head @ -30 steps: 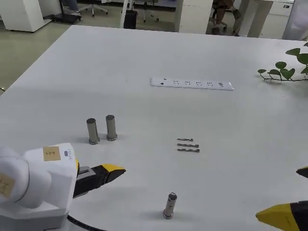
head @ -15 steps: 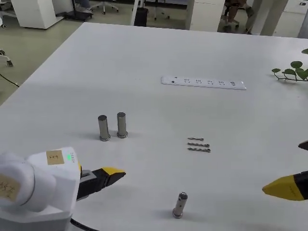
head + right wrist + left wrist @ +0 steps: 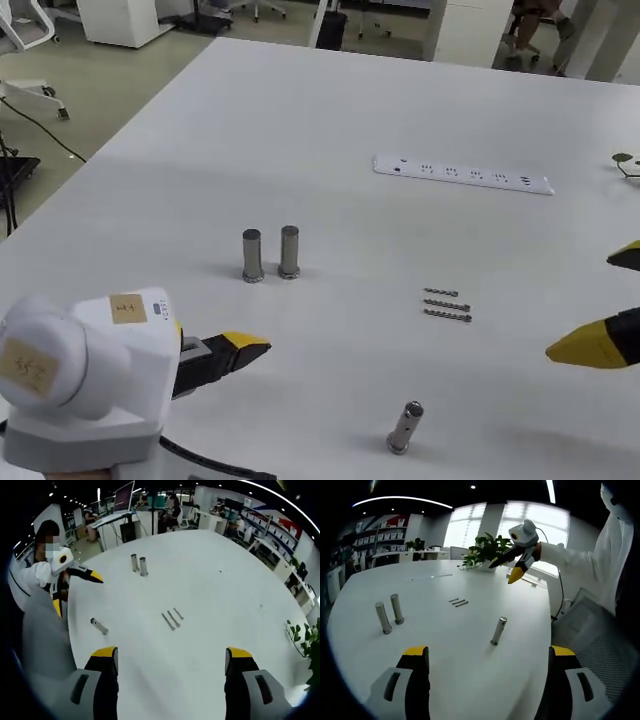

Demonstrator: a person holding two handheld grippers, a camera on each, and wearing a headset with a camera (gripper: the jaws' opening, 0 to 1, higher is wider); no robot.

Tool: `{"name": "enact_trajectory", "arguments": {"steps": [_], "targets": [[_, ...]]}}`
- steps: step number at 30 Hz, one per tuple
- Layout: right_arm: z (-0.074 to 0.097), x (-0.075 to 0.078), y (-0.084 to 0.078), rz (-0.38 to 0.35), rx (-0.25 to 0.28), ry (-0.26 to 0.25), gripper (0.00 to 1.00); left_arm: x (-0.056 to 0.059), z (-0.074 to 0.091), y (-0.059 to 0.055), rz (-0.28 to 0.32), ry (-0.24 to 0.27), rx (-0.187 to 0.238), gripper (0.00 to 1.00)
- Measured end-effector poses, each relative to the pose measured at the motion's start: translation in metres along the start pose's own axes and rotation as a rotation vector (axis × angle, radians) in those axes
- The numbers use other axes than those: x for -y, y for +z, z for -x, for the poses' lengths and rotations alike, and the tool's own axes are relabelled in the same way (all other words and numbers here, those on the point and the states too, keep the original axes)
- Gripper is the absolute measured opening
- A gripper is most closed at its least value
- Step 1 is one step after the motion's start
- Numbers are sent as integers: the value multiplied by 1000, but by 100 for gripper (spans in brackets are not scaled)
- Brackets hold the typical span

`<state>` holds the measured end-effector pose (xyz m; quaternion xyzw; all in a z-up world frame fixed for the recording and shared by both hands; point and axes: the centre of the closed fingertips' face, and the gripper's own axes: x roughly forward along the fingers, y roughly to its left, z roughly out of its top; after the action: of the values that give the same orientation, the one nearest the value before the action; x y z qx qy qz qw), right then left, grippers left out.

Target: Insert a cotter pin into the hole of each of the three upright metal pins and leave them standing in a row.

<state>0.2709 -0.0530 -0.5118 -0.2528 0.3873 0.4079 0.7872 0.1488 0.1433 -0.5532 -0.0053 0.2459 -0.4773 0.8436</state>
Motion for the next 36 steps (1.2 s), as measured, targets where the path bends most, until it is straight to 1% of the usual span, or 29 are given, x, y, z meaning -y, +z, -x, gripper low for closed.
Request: {"name": "enact_trajectory", "arguments": {"steps": [2,4,7,9,10,11,13,15,16,18,20,22,24,27,29,31,34,36], "targets": [[-4,2,6,26,8,13,85,0,1,0,6,2,3,99],[-8,4,12,22,25,33,83,0,1,0,7,5,5,99],[-14,4,17,16,26,56,81,0,1,0,8,8,10,99],[-18,7,19,30,19,62,79,2,1,1,8,2,14,99],[-19,7,20,38,15,68,78,3,1,1,7,0,14,99],[-20,2,20,52,4,76,77,3,1,1,6,-1,13,99],[-23,4,18,83,-21,79,74,4,2,1,6,1,14,99],[-26,3,19,99,-33,81,73,4,2,1,10,2,19,99],[-28,3,19,104,-34,85,71,4,2,1,12,1,20,99],[-32,3,22,119,-15,105,68,5,2,1,13,-1,18,99],[-37,4,24,110,-6,122,65,6,2,1,13,0,18,99],[-41,0,23,113,-11,133,61,6,1,2,18,2,23,99],[-47,1,24,123,-17,149,58,7,1,2,19,2,24,99],[-53,0,26,138,-22,153,54,8,1,2,18,1,21,98],[-57,1,28,160,-27,158,49,8,1,2,21,3,21,98],[-62,4,31,167,-27,164,43,8,1,1,22,6,21,98],[-69,8,37,181,-23,164,37,7,1,2,27,10,23,98],[-73,6,39,203,-28,188,28,7,1,2,30,11,23,97]]}}
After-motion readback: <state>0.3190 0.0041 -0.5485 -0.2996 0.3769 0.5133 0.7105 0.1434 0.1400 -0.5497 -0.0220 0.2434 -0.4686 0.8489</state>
